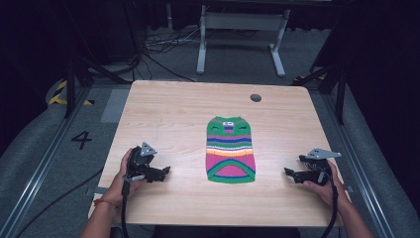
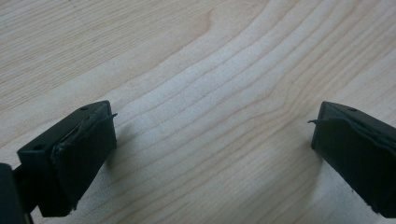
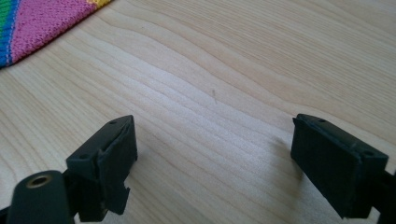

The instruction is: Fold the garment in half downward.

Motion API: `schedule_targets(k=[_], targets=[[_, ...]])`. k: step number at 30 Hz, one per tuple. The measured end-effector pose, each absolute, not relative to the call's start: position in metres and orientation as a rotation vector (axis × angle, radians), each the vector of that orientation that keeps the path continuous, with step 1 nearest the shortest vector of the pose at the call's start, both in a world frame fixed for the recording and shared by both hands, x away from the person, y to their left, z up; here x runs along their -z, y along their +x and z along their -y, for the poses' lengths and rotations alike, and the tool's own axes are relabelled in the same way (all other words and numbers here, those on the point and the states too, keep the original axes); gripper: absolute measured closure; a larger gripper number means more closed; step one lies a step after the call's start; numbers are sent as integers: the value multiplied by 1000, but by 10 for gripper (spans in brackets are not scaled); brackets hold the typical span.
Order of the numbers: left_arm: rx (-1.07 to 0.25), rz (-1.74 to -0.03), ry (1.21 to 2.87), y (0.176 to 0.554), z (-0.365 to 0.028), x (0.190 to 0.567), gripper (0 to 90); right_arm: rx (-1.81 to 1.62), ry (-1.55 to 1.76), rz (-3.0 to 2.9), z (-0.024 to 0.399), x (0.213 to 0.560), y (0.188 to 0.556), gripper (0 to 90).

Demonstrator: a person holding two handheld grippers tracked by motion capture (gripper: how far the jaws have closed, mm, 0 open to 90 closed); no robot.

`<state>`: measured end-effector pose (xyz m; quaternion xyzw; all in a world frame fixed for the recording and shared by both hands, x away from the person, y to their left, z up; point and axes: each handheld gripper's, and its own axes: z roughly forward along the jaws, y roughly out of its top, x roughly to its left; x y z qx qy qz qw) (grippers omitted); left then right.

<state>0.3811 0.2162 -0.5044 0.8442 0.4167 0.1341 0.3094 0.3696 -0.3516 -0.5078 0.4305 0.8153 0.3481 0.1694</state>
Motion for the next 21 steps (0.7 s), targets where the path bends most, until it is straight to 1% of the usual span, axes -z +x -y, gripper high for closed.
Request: schedule_targets(k=[14, 16, 17, 18, 19, 20, 21], targets=[[-334, -1056, 2250, 383, -220, 504, 4, -984, 1219, -2333, 357, 507, 367, 148], [-309, -1039, 2265, 384, -221, 503, 6, -959, 1234, -2343, 355, 505, 369, 148], [-309, -1009, 2285, 387, -222, 502, 32, -930, 1255, -2346, 354, 503, 371, 156], [-304, -1007, 2277, 388, -223, 502, 32, -930, 1255, -2346, 354, 503, 371, 156], [-302, -987, 2268, 389, -225, 501, 77, -920, 1256, -2349, 353, 502, 372, 175], [-306, -975, 2266, 391, -226, 500, 144, -925, 1255, -2364, 353, 501, 373, 204], [-280, -965, 2273, 393, -227, 499, 167, -924, 1250, -2373, 353, 500, 375, 218]])
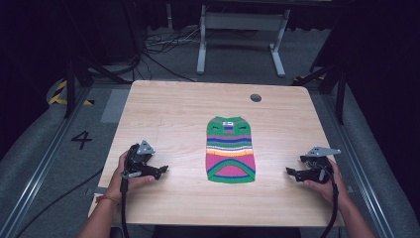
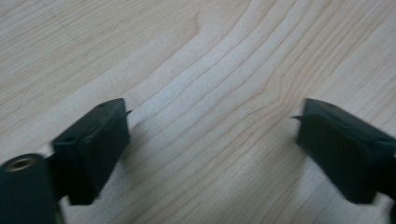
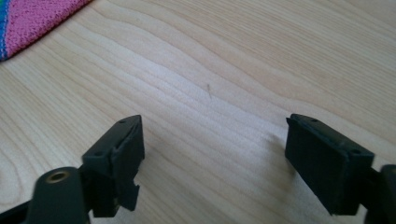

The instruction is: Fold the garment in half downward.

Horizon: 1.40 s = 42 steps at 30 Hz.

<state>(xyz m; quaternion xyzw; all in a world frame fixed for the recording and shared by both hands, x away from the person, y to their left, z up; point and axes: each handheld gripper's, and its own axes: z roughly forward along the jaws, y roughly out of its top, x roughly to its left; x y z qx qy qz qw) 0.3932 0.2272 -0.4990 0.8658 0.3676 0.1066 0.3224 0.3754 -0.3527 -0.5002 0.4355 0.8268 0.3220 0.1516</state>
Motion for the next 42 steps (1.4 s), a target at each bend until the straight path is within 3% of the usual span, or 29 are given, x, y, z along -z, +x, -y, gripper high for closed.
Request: schedule_targets(k=[3, 6, 25, 42], targets=[[-241, -971, 2264, 397, -228, 495, 273, -934, 1224, -2380, 352, 492, 383, 264], [-245, -998, 2254, 412, -222, 486, 272, -915, 1186, -2392, 347, 481, 391, 312], [-297, -851, 2287, 474, -152, 450, 338, -991, 1084, -2382, 290, 445, 470, 390], [-233, -856, 2244, 525, -103, 462, 411, -1022, 1053, -2428, 256, 447, 515, 512]])
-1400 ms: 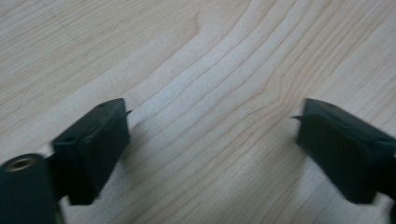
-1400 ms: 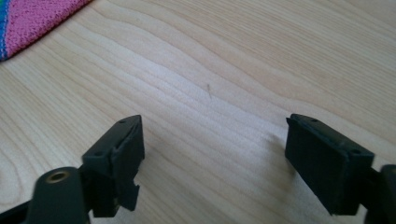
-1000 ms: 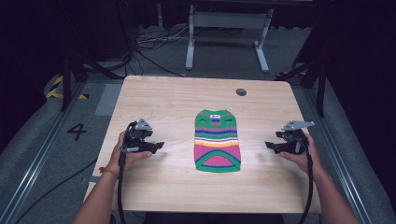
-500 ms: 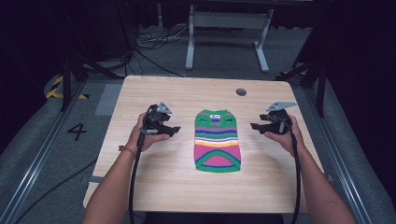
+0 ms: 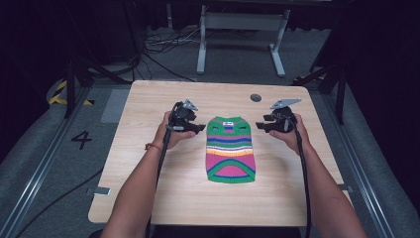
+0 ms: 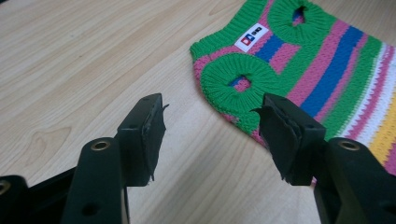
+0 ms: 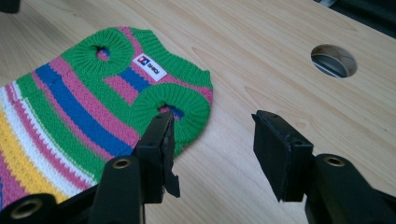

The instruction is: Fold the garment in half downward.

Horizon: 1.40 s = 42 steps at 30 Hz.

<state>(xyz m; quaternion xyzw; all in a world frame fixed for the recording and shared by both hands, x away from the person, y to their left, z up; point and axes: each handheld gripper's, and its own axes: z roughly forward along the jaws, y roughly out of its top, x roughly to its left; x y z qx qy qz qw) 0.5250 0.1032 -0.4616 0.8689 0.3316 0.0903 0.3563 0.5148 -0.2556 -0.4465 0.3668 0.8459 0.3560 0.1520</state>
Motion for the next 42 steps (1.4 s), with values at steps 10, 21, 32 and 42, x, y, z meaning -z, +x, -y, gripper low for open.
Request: schedule_targets(k=[10, 21, 32, 42], targets=[[-204, -876, 2238, 549, -83, 464, 474, -999, 1058, -2442, 231, 452, 536, 566], [-214, -942, 2253, 565, -71, 480, 568, -972, 1073, -2454, 213, 476, 554, 610], [-168, -970, 2225, 567, -46, 499, 556, -955, 1150, -2461, 214, 496, 562, 599], [-154, -1007, 2159, 568, -58, 504, 621, -975, 1162, -2453, 211, 501, 564, 585]])
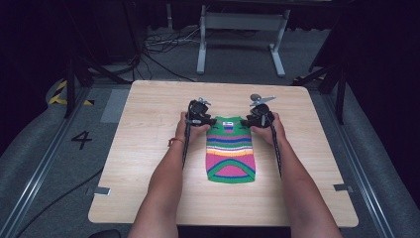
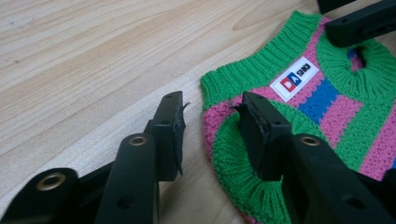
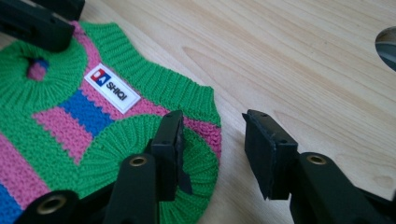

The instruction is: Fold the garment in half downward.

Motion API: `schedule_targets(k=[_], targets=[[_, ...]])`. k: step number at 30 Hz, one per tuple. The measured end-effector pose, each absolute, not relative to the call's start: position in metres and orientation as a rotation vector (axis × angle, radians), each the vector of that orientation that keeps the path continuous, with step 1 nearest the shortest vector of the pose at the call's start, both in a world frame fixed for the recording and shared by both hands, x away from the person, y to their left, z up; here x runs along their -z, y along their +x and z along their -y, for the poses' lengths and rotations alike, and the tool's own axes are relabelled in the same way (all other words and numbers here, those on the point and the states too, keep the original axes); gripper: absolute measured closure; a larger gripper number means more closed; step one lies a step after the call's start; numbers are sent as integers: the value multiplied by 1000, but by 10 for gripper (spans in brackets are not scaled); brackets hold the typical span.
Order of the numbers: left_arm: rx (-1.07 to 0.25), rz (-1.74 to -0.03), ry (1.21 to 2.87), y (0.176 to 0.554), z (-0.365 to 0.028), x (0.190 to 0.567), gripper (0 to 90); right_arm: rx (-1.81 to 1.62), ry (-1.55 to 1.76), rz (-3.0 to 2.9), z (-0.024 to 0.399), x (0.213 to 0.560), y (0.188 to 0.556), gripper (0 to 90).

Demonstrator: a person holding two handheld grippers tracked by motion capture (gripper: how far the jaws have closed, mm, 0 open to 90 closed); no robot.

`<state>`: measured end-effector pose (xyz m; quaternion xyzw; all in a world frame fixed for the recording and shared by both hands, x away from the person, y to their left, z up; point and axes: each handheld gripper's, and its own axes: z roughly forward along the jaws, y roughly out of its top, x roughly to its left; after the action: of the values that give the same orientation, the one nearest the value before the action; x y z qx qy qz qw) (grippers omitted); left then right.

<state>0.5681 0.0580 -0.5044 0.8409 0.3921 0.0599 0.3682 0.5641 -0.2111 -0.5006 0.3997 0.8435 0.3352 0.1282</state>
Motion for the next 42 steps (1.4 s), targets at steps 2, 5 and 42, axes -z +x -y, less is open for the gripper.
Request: schedule_targets(k=[2, 5, 42], targets=[[-155, -995, 2153, 565, -57, 506, 644, -989, 1178, -2446, 211, 501, 564, 586], [-155, -966, 2162, 563, -54, 506, 724, -1007, 1209, -2445, 211, 502, 564, 660], [-421, -590, 2245, 506, -47, 434, 837, -1237, 941, -2387, 231, 431, 507, 857]])
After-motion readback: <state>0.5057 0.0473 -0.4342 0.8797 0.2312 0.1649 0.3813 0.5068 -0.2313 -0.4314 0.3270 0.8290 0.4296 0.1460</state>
